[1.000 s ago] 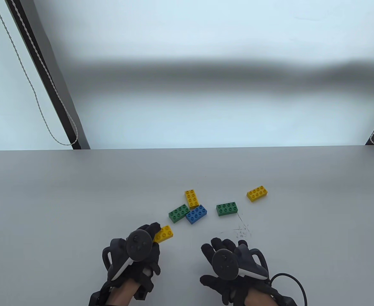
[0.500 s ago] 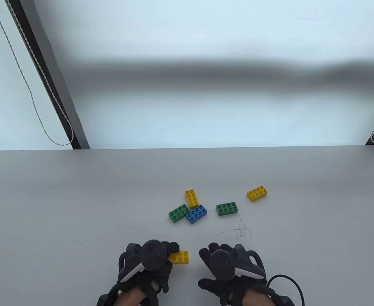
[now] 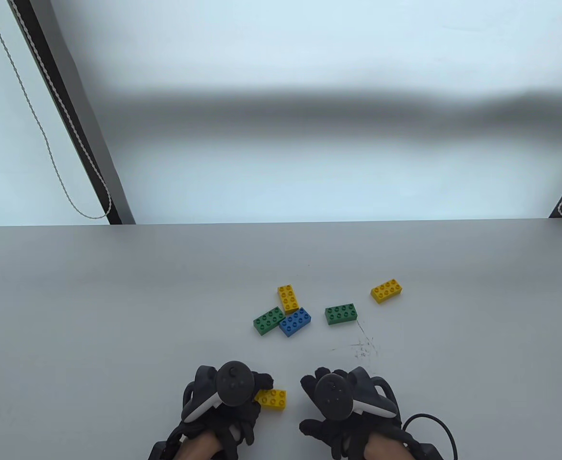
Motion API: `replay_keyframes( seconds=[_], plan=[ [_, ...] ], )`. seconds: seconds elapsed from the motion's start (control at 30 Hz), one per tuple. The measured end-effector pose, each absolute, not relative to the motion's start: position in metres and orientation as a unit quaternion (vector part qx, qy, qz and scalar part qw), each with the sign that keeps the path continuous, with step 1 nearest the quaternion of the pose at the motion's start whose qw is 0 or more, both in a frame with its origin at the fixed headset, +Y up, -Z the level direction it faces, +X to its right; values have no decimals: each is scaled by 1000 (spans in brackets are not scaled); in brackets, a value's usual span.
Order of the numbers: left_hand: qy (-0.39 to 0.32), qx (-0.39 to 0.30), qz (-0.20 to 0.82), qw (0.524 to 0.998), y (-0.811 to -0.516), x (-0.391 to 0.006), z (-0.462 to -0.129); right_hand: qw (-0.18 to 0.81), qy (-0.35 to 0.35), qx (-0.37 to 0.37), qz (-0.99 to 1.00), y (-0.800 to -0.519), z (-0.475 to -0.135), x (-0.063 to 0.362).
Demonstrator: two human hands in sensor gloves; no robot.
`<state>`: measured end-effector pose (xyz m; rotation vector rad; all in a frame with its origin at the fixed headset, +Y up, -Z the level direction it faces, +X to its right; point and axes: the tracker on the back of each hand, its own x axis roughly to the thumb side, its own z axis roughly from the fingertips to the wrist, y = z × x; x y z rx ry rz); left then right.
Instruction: Stack lego bricks
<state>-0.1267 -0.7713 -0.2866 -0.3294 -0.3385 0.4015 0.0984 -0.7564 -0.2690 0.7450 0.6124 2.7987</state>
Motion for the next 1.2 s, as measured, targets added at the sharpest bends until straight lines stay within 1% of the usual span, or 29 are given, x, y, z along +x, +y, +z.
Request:
replay_keyframes(
  seconds=[0.4, 0.57, 0.73, 0.87, 0.97, 1.2],
  plan=[
    [-174, -167, 154, 958, -773, -123, -286, 91, 208, 229, 947, -756, -275, 107],
    [-178, -175, 151, 957, -772, -125, -287, 95, 174, 212, 957, -746, -288, 120],
    [-178, -171, 141, 959, -767, -129, -288, 84, 132, 181, 971, -728, -315, 139],
    [-178, -156, 141, 961, -757, -131, -287, 38, 107, 150, 982, -716, -350, 160],
    [-183, -139, 134, 964, -747, -133, -285, 33, 98, 126, 987, -714, -376, 176],
    [-185, -133, 132, 965, -733, -137, -281, 15, 86, 79, 993, -720, -426, 202]
  ],
)
